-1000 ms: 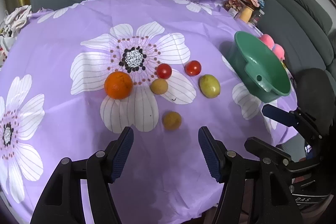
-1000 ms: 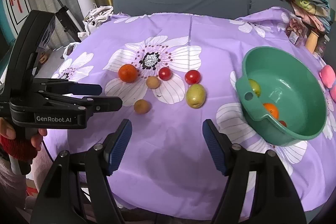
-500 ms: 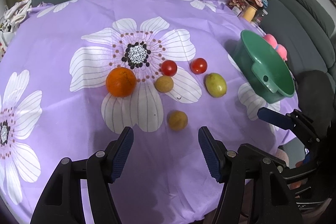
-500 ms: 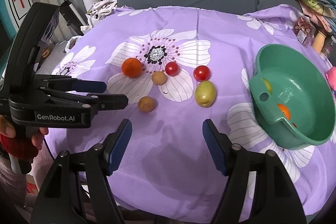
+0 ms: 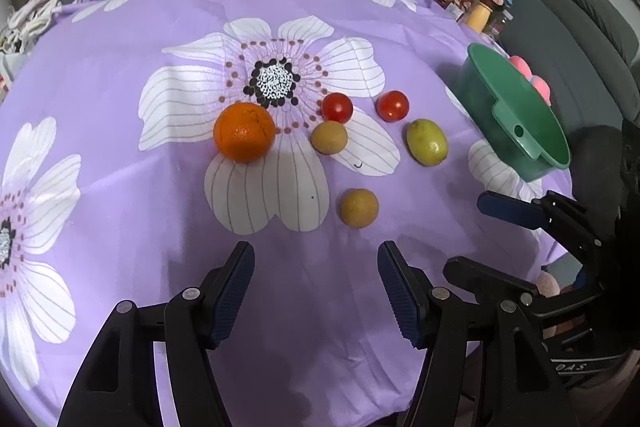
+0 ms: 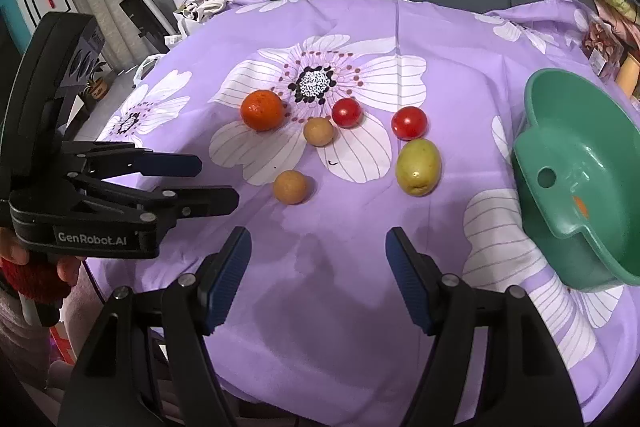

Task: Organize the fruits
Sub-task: 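Move the left tool toward a small tan round fruit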

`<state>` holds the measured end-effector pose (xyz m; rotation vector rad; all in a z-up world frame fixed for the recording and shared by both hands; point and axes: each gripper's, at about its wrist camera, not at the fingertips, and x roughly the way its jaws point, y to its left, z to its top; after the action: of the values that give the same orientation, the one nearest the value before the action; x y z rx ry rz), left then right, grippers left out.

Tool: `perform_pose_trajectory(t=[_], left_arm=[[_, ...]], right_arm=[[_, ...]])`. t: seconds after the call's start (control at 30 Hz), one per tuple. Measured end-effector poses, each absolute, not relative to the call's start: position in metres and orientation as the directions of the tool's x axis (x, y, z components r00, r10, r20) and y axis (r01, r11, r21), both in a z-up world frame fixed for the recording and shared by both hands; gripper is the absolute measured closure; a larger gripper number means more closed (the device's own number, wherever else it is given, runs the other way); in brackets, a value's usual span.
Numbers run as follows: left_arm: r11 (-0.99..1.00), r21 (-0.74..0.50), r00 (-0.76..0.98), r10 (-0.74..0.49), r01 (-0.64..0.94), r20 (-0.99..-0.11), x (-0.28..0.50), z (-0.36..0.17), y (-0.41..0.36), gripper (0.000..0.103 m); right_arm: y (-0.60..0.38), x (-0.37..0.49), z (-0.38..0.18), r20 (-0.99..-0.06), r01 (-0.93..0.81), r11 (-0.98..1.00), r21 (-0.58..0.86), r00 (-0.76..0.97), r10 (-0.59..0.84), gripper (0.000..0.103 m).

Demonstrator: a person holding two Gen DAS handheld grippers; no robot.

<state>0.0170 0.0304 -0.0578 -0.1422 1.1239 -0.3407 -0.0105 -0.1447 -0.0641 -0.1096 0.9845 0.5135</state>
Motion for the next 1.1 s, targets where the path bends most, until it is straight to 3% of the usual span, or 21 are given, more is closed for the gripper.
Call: perform_pose_trajectory(t=[0.3, 0.77, 1.1], left_arm=[[0.921, -0.345, 0.396, -0.388, 0.179, -0.832, 0.028, -0.059, 0.038, 0.039], [0.892, -0.400, 0.388, -0.451, 0.211, -0.803, 0.058, -0.066, 0.037, 0.039], [0.878, -0.396, 0.375, -0.475, 0.271, -0.796, 0.080, -0.068, 0.021, 0.039]], right_arm=[[-0.149, 0.000, -0.071, -0.808, -0.486, 0.845, 0.221, 0.393, 0.438, 0.033], [-0.121, 0.017, -0.089, -0.827, -0.529, 0.816, 0.233, 0.335, 0.452, 0.035], [-0.106, 0.036, -0.101, -0.839, -0.536, 0.814, 0.223, 0.320, 0.440, 0.061]])
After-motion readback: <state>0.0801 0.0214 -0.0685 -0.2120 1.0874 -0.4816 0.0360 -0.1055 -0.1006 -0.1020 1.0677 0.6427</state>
